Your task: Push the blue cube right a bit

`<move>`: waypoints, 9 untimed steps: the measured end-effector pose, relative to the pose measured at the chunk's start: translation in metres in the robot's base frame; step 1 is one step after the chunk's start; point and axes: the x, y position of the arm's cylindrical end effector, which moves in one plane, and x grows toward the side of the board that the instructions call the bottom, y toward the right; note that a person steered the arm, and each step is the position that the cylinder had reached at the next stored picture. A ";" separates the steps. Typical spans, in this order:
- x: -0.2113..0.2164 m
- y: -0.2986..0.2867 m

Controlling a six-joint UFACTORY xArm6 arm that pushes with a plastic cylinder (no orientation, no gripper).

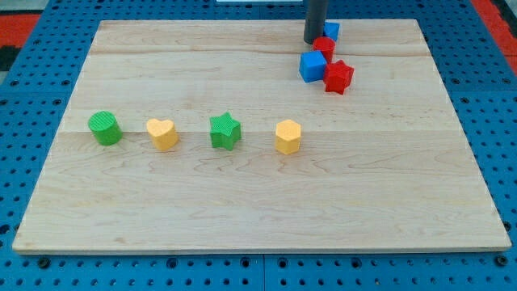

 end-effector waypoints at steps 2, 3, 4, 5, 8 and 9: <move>0.008 -0.071; 0.042 -0.076; 0.068 -0.071; 0.073 -0.071; 0.077 -0.021; 0.077 -0.020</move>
